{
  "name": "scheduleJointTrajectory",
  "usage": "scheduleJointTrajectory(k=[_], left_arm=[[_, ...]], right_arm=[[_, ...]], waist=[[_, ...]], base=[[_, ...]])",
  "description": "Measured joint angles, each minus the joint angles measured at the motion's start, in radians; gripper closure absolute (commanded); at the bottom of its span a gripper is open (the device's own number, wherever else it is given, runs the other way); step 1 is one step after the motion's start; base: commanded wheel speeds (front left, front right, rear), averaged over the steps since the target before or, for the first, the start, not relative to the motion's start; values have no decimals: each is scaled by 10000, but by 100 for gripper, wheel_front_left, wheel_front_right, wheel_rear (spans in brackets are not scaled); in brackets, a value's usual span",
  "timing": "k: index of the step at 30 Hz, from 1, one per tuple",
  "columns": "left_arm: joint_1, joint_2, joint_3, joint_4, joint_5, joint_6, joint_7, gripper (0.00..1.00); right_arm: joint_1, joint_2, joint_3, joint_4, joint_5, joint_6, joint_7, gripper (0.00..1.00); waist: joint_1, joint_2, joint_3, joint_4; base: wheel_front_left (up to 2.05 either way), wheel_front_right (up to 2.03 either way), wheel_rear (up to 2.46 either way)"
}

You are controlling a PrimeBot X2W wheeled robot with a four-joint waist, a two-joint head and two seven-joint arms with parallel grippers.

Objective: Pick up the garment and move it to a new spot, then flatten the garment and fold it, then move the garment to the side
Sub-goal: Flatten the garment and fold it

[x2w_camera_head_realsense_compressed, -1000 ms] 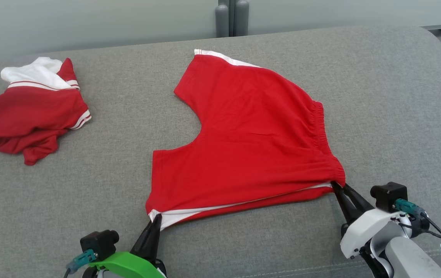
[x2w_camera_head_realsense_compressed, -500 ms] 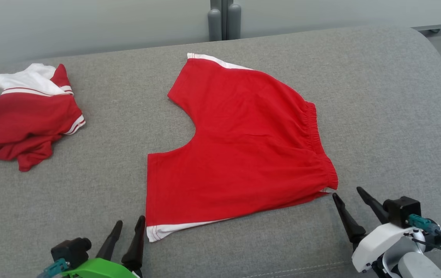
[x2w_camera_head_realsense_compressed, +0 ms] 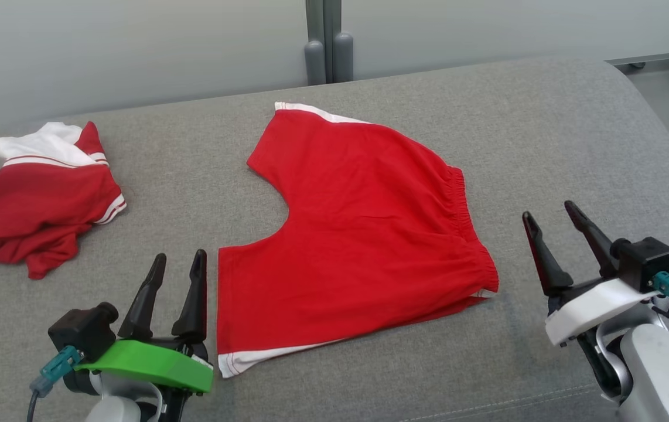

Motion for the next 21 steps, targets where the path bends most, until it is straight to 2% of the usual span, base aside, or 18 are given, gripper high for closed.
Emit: scheduleJointTrajectory(k=[10, 14, 21], left_arm=[[299, -196, 295, -387, 1110, 602, 0, 0], [652, -236, 481, -652, 1315, 899, -2, 0], [1067, -280, 713, -997, 1626, 1032, -2, 0]], right_arm=[[-98, 125, -535, -750, -23, -418, -2, 0], [-88, 245, -594, -918, -10, -443, -2, 0], [-5, 568, -654, -1026, 88, -566, -2, 0]], waist=[[0, 0, -318, 215], [0, 0, -380, 328], [0, 0, -407, 384]], base=[[0, 0, 0], [0, 0, 0], [0, 0, 0]])
